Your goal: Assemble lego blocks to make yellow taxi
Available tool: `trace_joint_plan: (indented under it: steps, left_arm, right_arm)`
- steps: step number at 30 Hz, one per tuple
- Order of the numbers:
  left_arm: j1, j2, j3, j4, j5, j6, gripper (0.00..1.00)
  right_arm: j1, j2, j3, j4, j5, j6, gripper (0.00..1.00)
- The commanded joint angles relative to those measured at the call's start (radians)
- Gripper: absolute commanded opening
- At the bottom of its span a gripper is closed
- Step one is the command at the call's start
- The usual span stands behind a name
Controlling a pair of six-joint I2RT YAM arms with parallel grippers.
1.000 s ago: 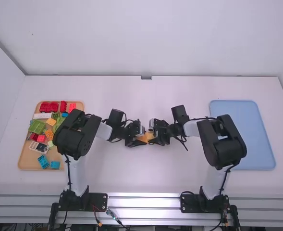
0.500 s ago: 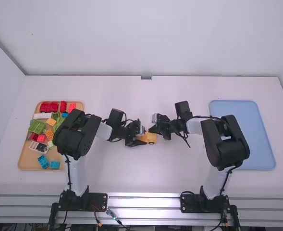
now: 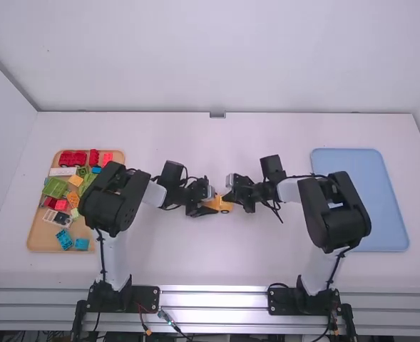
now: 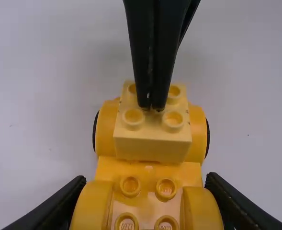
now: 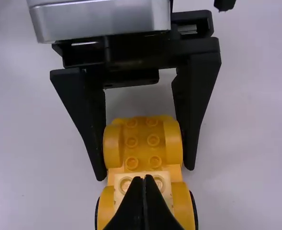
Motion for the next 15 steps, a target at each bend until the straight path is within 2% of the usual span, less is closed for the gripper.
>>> trace_joint_plan:
  steps: [1, 7, 15]
  left_arm:
    - [-0.002, 0.011, 0.006, -0.003, 0.033, 0.003, 0.52]
    - [-0.01, 0.011, 0.005, -0.006, 0.01, 0.0, 0.53]
    - [-0.009, 0.011, 0.005, -0.008, 0.006, 0.001, 0.53]
  right_arm:
    - [0.005, -0.005, -0.02, -0.007, 0.076, 0.002, 0.0]
    - [0.03, 0.06, -0.018, 0.023, 0.076, 0.002, 0.0]
    - [0.026, 0.073, -0.021, 0.011, 0.094, 0.002, 0.0]
